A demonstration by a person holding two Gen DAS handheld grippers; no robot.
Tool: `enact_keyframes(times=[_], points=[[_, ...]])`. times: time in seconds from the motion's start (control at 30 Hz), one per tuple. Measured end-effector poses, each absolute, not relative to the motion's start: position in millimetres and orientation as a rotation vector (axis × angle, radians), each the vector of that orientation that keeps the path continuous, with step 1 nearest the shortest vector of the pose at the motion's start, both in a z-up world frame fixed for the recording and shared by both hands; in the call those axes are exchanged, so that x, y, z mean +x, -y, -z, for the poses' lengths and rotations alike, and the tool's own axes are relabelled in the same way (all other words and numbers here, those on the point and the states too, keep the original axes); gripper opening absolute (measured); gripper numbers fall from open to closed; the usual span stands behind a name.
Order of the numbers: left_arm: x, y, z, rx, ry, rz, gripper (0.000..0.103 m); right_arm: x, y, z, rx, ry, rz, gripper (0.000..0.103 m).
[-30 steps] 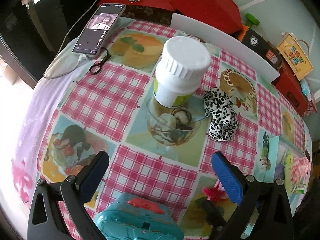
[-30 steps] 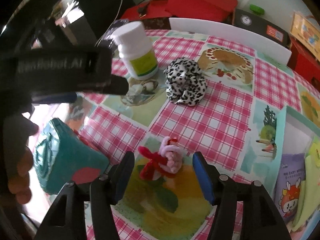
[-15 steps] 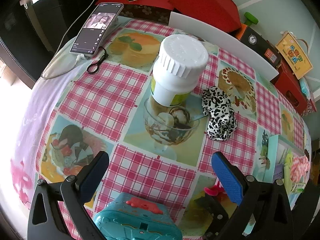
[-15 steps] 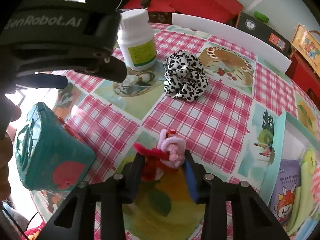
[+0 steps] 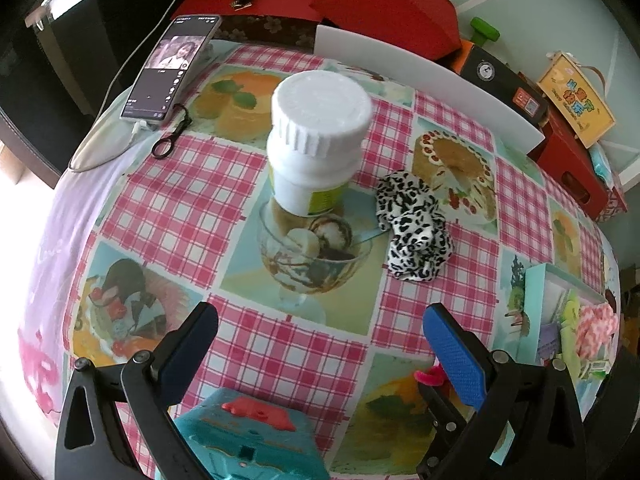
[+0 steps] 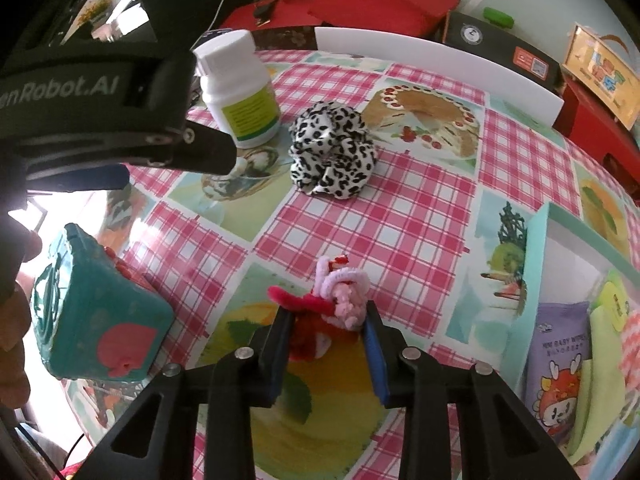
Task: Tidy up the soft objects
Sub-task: 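Grasp the leopard scrunchie with the left tool while the right tool holds the plush toy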
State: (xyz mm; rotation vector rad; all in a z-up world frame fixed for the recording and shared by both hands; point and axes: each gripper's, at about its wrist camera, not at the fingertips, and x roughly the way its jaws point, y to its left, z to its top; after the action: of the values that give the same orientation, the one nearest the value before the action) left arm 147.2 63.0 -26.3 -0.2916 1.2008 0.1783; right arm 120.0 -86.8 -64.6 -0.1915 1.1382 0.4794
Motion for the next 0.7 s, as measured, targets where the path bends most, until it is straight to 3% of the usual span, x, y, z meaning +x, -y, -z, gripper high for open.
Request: enact_keyframes(times=[0.4,0.7], points=[[158.0,-37.5,23.2,-0.292,-1.184,-0.127,0.102,126.2,126.4,28.4,-0.11,-1.06,-0.424,0.036],[181.1,-24.1,32.7,-0.32,-1.19,-0.088,0.09,131.1,185.0,-10.2,-0.001,-0.972,-0.312,0.036]])
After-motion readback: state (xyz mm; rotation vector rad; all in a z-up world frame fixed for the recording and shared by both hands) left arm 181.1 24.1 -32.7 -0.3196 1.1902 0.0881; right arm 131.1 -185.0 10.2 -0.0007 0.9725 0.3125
